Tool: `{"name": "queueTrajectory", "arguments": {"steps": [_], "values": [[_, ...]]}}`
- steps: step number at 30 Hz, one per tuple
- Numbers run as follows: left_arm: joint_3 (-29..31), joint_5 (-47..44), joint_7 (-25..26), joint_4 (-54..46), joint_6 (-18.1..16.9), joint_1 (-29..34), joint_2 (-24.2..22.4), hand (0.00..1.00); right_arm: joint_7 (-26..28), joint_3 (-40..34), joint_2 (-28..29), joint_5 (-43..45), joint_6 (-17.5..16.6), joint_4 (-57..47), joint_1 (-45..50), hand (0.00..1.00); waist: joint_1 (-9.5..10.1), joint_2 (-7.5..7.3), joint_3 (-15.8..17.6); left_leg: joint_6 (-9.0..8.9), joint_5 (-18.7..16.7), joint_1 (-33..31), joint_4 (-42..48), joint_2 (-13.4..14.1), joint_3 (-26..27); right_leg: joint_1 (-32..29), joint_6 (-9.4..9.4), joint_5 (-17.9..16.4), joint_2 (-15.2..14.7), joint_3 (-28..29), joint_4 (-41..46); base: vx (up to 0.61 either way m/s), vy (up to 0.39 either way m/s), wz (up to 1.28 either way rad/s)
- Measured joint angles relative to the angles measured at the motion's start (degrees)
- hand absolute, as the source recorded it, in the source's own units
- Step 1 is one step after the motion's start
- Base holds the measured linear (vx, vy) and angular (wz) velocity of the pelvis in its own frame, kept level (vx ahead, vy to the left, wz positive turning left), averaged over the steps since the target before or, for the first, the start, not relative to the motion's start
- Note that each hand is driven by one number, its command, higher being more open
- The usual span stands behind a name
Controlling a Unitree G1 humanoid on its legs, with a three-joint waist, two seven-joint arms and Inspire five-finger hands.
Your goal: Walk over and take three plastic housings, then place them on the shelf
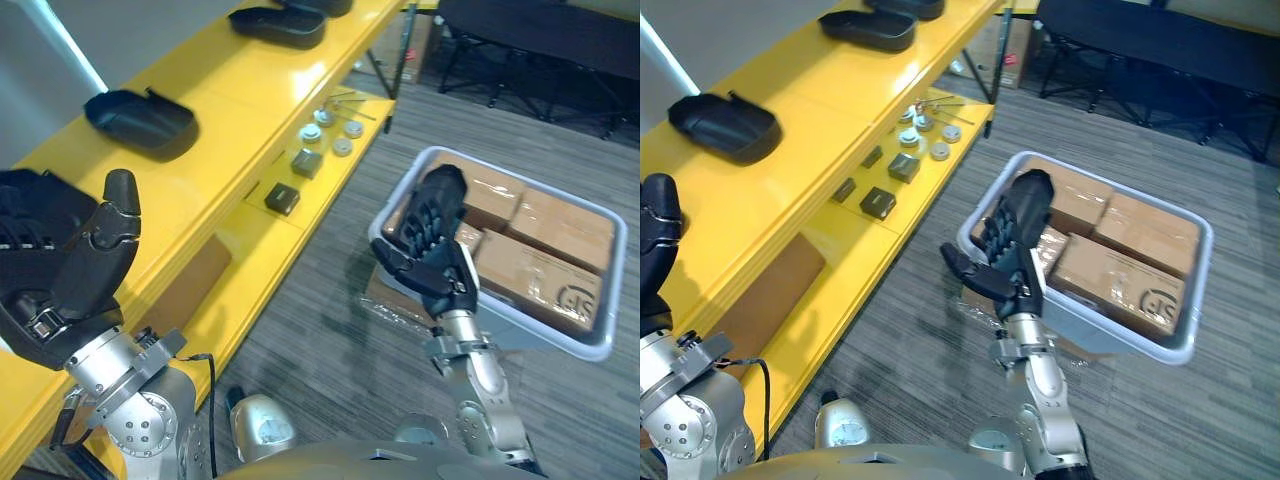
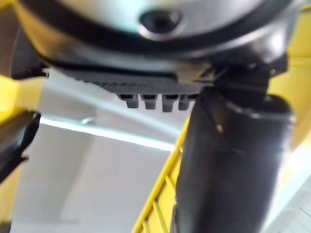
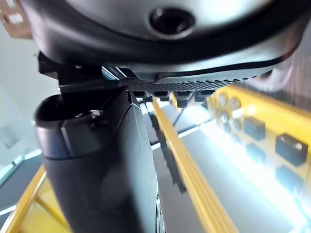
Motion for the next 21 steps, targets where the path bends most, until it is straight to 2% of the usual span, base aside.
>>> {"name": "queueTrajectory", "arguments": {"steps": [1,2,3,4,5,6,7,8,11,13,17,18,19,21], "values": [[-0.09,-0.64,-1.57,-0.16,0.04,0.21,0.10,1.00,0.37,-0.97,0.06,0.25,-0.05,-0.05,0.75,1.00,0.12,0.37,-0.33,-0.79,-1.50,0.36,0.11,-2.06,-0.37,-0.39,-0.65,0.57,0.08,0.33,-1.25,-0.15,-0.245,-0.46],[-0.22,-1.88,-3.69,-0.85,0.07,0.81,0.52,1.00,1.01,-2.12,0.21,0.63,-0.10,-0.23,1.74,1.00,0.18,0.85,-0.68,-0.35,-5.24,0.75,0.50,-5.08,-0.72,-0.45,-1.13,1.58,0.31,0.96,-3.14,-0.13,-0.075,-0.55],[-0.38,-3.44,-7.49,-2.31,-0.46,2.03,1.17,1.00,1.77,-3.01,0.09,1.05,-0.39,-0.84,2.93,1.00,0.86,0.83,-1.00,-0.28,-11.54,0.66,1.73,-10.56,-3.55,-1.43,-2.29,2.68,0.68,3.61,-5.84,-0.13,-0.059,-0.62],[-0.47,-4.58,-8.82,-2.83,-0.84,2.62,1.39,1.00,2.03,-3.09,0.05,1.08,-0.65,-1.14,3.18,1.00,1.42,0.86,-1.10,0.12,-13.89,0.67,1.78,-12.58,-4.68,-2.13,-2.70,3.48,0.99,4.75,-6.84,-0.09,-0.001,-0.76],[-0.77,-6.09,-10.92,-3.22,-1.50,3.39,1.78,1.00,2.29,-3.03,0.12,1.12,-1.64,-1.22,3.24,1.00,2.35,0.93,-1.40,1.88,-17.28,1.08,0.33,-15.41,-5.87,-3.58,-2.81,4.88,1.62,6.08,-8.14,-0.07,0.021,-0.74],[-1.77,-7.07,-13.10,-2.89,-1.85,3.83,2.18,1.00,1.51,-2.99,0.20,1.07,-2.06,-1.12,2.88,1.00,3.10,0.42,-1.66,2.24,-18.47,2.07,-2.64,-16.54,-6.27,-5.25,-2.13,5.79,2.23,7.16,-8.26,-0.06,0.011,-0.67],[-2.88,-7.70,-13.87,-2.37,-1.84,3.96,2.27,1.00,0.70,-2.78,0.45,1.03,-2.13,-1.16,2.89,1.00,3.20,0.21,-2.03,2.63,-18.23,2.24,-3.35,-16.95,-5.79,-5.87,-1.64,6.80,2.24,7.83,-8.39,-0.02,0.004,-0.58],[-4.73,-9.11,-15.34,-1.15,-1.85,4.23,2.29,1.00,-0.60,-2.07,0.92,0.66,-2.15,-1.16,2.96,1.00,3.41,-1.17,-2.05,2.61,-18.29,2.37,-3.51,-17.06,-5.06,-6.42,-1.23,7.74,2.27,8.61,-8.65,0.01,0.017,-0.40],[-9.65,-10.63,-18.98,4.27,-1.62,3.82,3.22,1.00,-5.66,-1.05,2.49,-0.04,-0.61,-1.11,2.96,1.00,2.97,-3.71,-2.27,2.37,-18.48,3.80,-2.81,-17.09,-3.64,-6.87,-1.67,9.84,2.30,8.63,-8.88,0.03,0.042,-0.56],[-12.61,-10.58,-19.75,5.40,-0.84,3.16,4.48,1.00,-8.32,-1.33,3.13,-0.16,0.51,-0.84,2.54,1.00,2.01,-4.28,-2.51,2.48,-19.37,3.84,-2.44,-17.12,-2.78,-6.88,-1.83,12.12,2.33,8.48,-10.65,0.00,0.049,-0.60],[-17.15,-10.22,-20.44,7.01,0.71,-1.77,8.03,1.00,-10.62,-3.45,3.01,-1.86,2.92,5.42,0.69,1.00,1.86,-5.07,-2.12,3.40,-21.54,2.06,0.07,-17.22,-0.72,-7.05,-2.55,16.90,2.35,7.21,-15.14,-0.10,0.059,-0.41],[-17.39,-9.17,-19.68,7.62,0.79,-3.75,9.28,1.00,-11.69,-3.89,3.03,-1.85,3.63,9.88,-2.04,1.00,1.93,-5.96,-1.50,3.76,-22.63,0.70,1.74,-17.27,-0.52,-7.15,-2.52,17.00,2.18,6.29,-16.41,-0.10,0.020,-0.20],[-17.33,-8.02,-19.17,8.23,0.85,-4.42,9.91,1.00,-12.46,-4.20,3.00,-1.84,3.80,12.47,-3.85,1.00,2.06,-6.34,-1.09,3.59,-22.99,-0.06,2.48,-17.24,-0.60,-7.33,-2.29,17.20,2.17,6.09,-17.01,-0.15,-0.007,-0.05],[-17.30,-7.05,-17.84,10.35,2.31,-7.55,11.56,1.00,-15.97,-7.41,1.57,-1.76,4.97,22.22,-14.12,1.00,2.38,-6.68,1.69,3.28,-22.98,-3.71,4.48,-17.30,-2.41,-9.37,-3.16,18.22,2.42,5.17,-17.83,-0.18,-0.020,0.12]]}}
